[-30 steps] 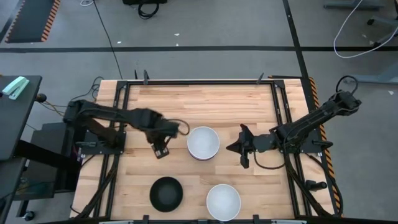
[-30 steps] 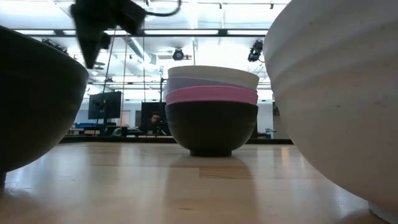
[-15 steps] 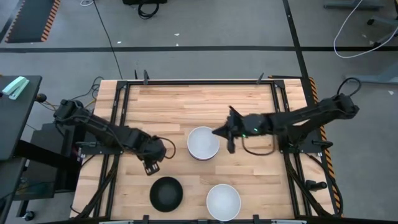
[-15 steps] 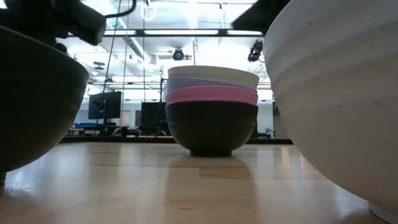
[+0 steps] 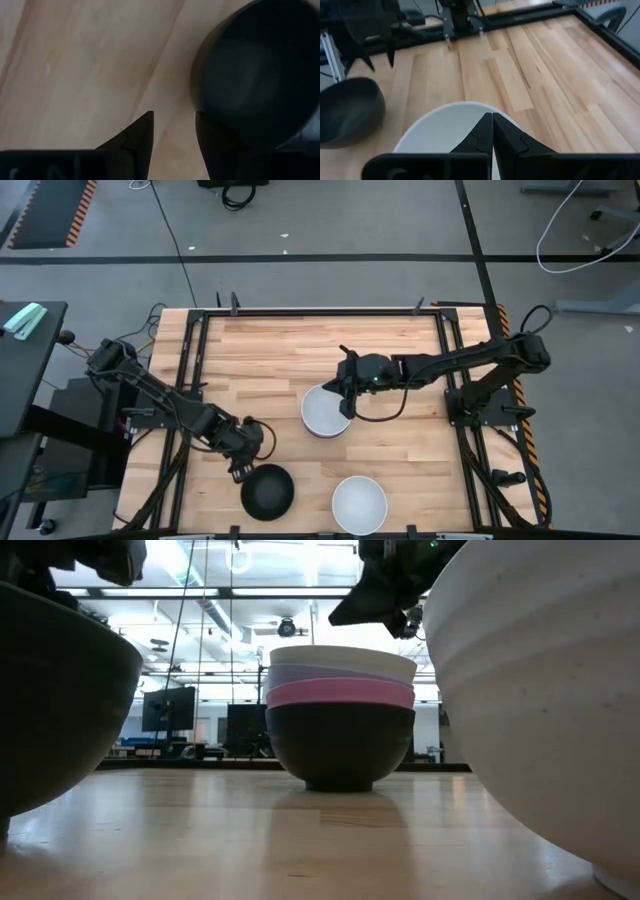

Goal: Nest bowls inside each other
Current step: Stack the black bowl on top of the white bowl

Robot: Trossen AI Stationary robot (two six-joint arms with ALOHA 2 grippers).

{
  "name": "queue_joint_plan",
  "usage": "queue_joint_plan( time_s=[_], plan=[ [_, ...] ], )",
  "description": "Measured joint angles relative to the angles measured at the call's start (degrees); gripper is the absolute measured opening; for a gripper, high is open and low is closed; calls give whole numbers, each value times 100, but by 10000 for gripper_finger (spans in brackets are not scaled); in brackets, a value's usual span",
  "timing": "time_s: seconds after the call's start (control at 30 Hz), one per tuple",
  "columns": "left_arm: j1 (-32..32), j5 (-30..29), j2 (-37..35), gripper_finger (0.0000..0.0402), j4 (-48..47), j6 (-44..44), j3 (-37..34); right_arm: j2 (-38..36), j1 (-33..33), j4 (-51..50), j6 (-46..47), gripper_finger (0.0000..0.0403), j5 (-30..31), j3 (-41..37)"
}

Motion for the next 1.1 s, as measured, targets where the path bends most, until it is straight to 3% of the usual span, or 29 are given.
queue_joint_plan(
  time_s=[0.3, 1.1],
  plan=[
    [-171, -24, 58, 152, 612, -56, 11, 243, -246, 349, -31, 4, -221, 9],
    [-416, 71, 728, 156, 861, -194, 2, 1222, -688, 1316, 2, 0, -869, 0]
  ],
)
